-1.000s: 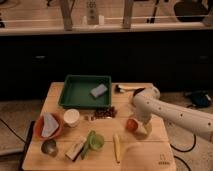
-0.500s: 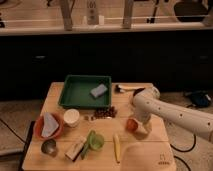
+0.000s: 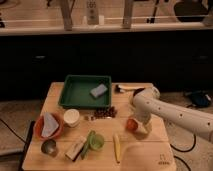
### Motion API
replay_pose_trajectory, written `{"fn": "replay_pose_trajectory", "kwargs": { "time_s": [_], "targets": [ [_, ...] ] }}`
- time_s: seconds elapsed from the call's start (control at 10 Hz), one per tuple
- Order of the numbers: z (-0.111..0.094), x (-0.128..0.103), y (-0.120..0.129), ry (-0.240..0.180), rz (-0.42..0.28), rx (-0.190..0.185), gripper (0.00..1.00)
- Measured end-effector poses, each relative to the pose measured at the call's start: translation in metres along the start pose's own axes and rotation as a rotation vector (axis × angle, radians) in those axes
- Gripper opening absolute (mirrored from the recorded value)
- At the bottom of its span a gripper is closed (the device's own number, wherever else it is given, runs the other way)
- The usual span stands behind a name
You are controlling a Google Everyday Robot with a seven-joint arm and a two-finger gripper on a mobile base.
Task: Place apple in paper cup
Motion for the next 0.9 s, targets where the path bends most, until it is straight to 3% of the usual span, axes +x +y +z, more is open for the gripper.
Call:
{"fn": "replay_pose_trajectory", "kwargs": {
  "time_s": [0.9],
  "targets": [
    [0.0008, -0.0005, -0.0005, -0.003, -0.025, 0.001, 0.8]
  ]
}}
